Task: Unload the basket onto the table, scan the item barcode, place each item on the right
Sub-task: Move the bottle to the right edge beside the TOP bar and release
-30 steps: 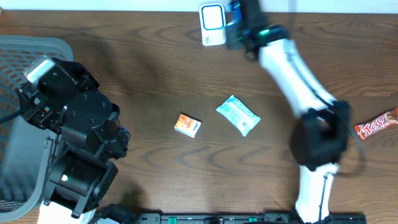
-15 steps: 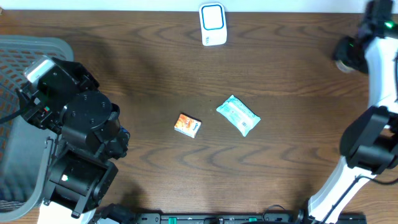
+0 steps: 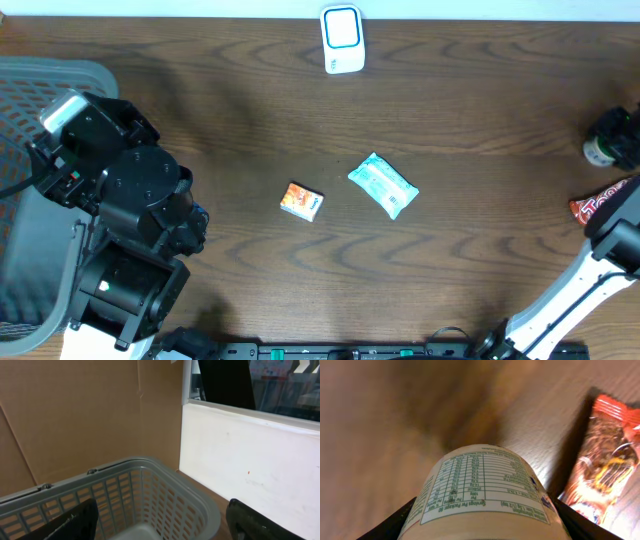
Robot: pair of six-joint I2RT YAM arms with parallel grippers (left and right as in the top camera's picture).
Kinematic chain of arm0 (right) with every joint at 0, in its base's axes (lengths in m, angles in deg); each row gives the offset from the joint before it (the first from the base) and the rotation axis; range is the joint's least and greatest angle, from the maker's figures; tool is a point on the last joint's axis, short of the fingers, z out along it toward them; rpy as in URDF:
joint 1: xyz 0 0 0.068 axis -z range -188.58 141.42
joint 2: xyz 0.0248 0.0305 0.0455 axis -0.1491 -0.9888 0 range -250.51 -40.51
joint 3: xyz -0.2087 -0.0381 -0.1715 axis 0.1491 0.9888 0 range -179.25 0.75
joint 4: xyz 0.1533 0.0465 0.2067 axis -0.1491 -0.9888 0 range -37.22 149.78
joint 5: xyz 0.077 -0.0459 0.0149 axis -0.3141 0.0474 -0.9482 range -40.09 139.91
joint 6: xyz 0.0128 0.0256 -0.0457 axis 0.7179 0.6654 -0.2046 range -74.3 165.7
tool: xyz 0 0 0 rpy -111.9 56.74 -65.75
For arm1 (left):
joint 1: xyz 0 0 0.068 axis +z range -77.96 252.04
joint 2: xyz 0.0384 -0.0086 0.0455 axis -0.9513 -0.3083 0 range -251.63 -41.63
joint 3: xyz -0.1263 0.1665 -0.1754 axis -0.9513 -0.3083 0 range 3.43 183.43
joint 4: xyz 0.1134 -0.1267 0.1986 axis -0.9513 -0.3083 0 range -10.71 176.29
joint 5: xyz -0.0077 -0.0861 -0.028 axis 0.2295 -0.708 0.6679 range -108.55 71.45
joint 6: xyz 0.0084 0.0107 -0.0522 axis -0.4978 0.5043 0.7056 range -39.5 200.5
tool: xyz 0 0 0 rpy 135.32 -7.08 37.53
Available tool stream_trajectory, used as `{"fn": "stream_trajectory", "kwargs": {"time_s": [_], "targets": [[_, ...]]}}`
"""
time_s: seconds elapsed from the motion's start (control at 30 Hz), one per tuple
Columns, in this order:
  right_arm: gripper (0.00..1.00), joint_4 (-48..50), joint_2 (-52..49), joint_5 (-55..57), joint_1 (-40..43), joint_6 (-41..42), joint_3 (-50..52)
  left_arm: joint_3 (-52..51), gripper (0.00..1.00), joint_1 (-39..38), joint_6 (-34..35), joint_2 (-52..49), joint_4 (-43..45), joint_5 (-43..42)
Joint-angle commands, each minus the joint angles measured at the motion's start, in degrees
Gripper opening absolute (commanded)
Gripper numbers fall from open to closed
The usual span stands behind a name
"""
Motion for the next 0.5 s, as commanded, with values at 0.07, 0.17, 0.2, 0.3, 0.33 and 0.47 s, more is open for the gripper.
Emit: {"fn": "stream_trajectory", "kwargs": {"time_s": [0.07,0.17,0.2,0.3,0.33,0.47], "targets": [[0.52,-0.35,-5.99,-2.75,3.48,1.84,-0.31,0.02,0.82,0.24,-0.76,0.04,0.09,0.92],[0.50,-0.79,-6.71,-2.82,4.68,1.86,-0.31,0.02,0.82,0.24,-0.76,0.04,0.09,0.92],[0.57,-0.90,-6.43,-2.82,5.18,1.88,-0.42,0.02,0.82,0.24,-0.76,0.04,0.09,0.92],[0.99,-2.54,-4.68,-2.80,7.08,2.60,-2.01,0.02,0.82,0.24,-0.76,0.04,0.09,0.92],[0.99,-3.65,-3.63,-2.89,8.15,3.32,-3.34,0.02,0.82,0.24,-0.76,0.04,0.09,0.92],[0.99,-7.56,0.94,-4.55,11.56,3.80,-9.77,0.02,0.82,0.24,-0.76,0.04,0.09,0.92]]}}
